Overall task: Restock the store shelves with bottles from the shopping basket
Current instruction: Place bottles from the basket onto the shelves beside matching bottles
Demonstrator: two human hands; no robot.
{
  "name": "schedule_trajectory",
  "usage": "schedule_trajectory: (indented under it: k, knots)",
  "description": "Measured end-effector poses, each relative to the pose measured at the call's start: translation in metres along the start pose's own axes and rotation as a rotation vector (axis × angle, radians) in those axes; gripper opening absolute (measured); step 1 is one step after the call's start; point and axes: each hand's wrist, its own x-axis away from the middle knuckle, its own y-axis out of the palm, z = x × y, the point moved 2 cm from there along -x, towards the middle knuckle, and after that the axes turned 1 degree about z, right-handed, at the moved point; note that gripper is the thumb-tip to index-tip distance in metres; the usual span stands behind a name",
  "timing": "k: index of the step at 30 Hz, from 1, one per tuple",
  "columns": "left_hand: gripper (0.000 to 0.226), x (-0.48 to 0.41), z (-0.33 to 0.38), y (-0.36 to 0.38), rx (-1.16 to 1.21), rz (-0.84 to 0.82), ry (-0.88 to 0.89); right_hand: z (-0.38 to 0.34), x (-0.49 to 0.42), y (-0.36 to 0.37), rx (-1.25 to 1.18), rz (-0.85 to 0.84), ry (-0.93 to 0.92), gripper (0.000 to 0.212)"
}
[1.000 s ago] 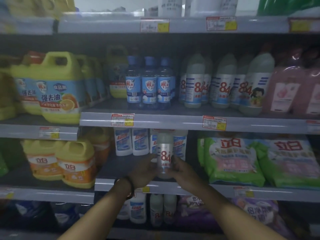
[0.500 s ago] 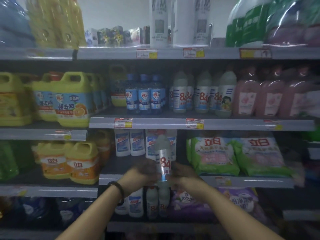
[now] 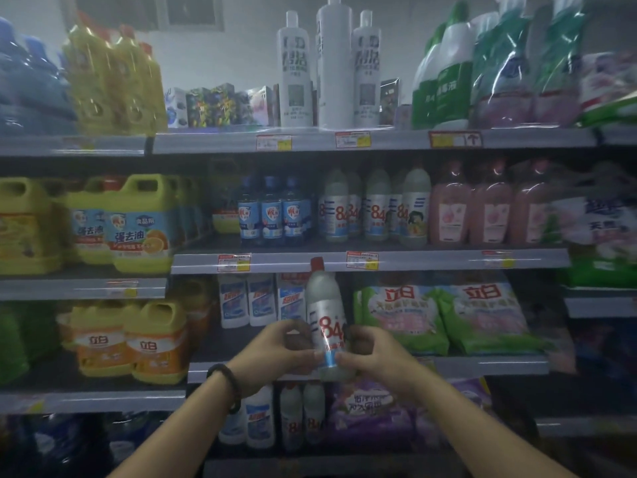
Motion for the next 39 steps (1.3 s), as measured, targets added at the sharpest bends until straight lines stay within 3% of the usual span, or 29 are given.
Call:
schedule_trajectory:
  k: [3,8,12,15,20,27,30,39]
  knots:
    - [0.055,-0.004,0.015,0.001,0.034,0.003,0.046,-0.018,0.002,-0.003,-0.008,0.068,-0.064,0.05]
    - [0.045,-0.011,0.043,0.006,0.059,0.006,0.118,-0.031,-0.008,-0.014,0.009,0.172,-0.133,0.061]
    - [0.045,-0.021,0.06,0.014,-0.026,0.103,0.226,-0.041,-0.015,-0.021,0.021,0.236,-0.184,0.045]
    - [0.057,-0.032,0.067,0.017,-0.039,0.152,0.305,-0.048,-0.021,-0.028,0.031,0.299,-0.203,0.041]
    - [0.055,-0.054,0.08,0.029,0.054,0.15,0.304,-0.061,-0.031,-0.043,0.077,0.414,-0.244,0.045]
    - [0.07,-0.111,0.115,0.065,-0.017,0.474,0.393,-0.09,-0.049,-0.051,0.207,0.614,-0.334,0.038]
    - [0.06,-0.134,0.131,0.067,-0.072,0.555,0.44,-0.096,-0.06,-0.059,0.22,0.719,-0.386,0.025]
    - [0.04,-0.201,0.152,0.061,-0.079,0.42,0.501,-0.11,-0.096,-0.101,0.419,0.647,-0.318,0.067]
